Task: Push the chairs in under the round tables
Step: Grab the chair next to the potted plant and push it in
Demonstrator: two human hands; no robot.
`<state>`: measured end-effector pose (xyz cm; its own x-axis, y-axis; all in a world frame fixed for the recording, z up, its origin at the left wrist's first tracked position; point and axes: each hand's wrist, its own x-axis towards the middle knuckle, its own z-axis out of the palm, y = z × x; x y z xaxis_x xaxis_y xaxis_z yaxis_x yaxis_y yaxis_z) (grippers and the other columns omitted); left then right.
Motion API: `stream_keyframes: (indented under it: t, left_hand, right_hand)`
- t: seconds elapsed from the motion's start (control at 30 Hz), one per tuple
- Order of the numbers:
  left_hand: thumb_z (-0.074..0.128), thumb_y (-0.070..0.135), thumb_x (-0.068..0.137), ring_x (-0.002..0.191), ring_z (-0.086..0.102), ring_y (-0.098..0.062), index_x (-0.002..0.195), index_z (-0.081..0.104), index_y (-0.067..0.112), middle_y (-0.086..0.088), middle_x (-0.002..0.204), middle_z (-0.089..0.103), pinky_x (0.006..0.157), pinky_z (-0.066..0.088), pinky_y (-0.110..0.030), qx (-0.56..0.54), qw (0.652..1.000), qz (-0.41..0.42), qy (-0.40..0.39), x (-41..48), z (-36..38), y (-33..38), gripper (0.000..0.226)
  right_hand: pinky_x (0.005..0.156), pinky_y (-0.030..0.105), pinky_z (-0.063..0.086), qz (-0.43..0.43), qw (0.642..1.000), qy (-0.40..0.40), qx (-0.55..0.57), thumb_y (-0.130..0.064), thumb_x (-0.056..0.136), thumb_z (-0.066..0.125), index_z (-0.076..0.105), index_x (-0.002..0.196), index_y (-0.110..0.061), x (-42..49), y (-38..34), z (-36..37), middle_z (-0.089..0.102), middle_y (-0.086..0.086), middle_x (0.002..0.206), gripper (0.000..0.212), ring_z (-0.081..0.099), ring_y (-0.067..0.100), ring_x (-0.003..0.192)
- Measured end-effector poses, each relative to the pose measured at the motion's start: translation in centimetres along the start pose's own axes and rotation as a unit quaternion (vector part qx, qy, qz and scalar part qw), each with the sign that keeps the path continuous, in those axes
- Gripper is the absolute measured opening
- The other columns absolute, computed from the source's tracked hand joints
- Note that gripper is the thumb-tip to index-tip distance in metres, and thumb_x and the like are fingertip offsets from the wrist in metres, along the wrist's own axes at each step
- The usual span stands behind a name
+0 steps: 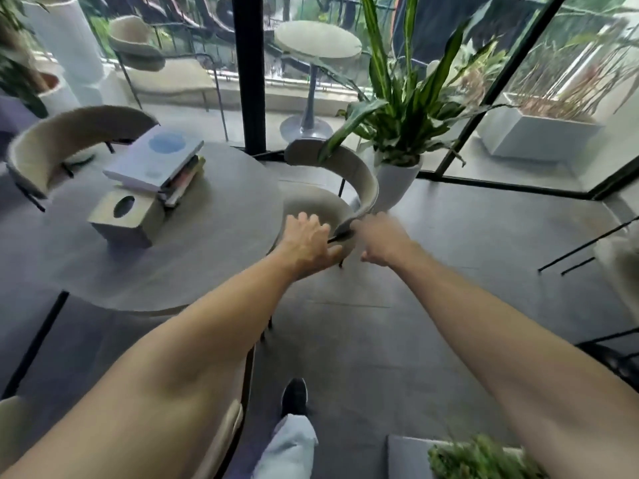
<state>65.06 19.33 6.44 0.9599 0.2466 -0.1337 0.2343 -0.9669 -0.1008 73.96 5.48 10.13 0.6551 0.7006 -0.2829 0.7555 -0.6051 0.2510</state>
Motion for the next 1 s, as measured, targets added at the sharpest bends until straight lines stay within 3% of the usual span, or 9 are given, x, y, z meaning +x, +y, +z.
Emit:
stream_keyframes:
  t: [0.27,0.53,0.8,1.0]
  left_hand:
    - [0.024,0.069,0.092,0.115,0.05,-0.033,0.125,0.06,0.019,-0.013,0.128,0.056,0.09,0.038,-0.046,-0.02,0.997,-0.063,-0.051,15.1,0.5,0.5,0.069]
    - [0.025,0.068,0.094,0.116,0.054,-0.031,0.128,0.059,0.02,-0.014,0.13,0.057,0.091,0.041,-0.044,-0.02,0.986,-0.144,-0.083,28.7,0.0,1.3,0.068]
    - [0.022,0.068,0.095,0.124,0.047,-0.034,0.135,0.052,0.019,-0.015,0.139,0.05,0.096,0.038,-0.048,-0.062,0.949,-0.286,-0.114,36.5,0.8,4.3,0.07]
    - [0.021,0.067,0.095,0.119,0.049,-0.037,0.136,0.049,0.017,-0.016,0.135,0.05,0.091,0.04,-0.049,-0.049,0.928,-0.337,-0.154,39.3,2.6,5.4,0.07]
  right_hand:
    - [0.101,0.045,0.041,-0.069,0.997,-0.034,-0.03,-0.018,0.085,0.068,0.05,0.134,-0.022,13.4,10.1,0.4,0.053,0.008,0.135,0.053,0.047,0.032,0.126]
    - [0.096,0.046,0.044,-0.186,0.981,0.024,-0.055,-0.017,0.088,0.059,0.05,0.137,-0.023,28.7,17.8,-0.1,0.057,0.009,0.127,0.049,0.05,0.034,0.119]
    - [0.095,0.047,0.044,-0.336,0.934,0.027,-0.12,-0.022,0.088,0.062,0.052,0.131,-0.02,40.1,23.4,-0.9,0.056,0.01,0.124,0.044,0.05,0.034,0.119]
    - [0.096,0.048,0.048,-0.422,0.899,-0.008,-0.115,-0.017,0.082,0.066,0.049,0.142,-0.021,48.4,23.4,-3.2,0.054,0.012,0.131,0.063,0.049,0.036,0.122]
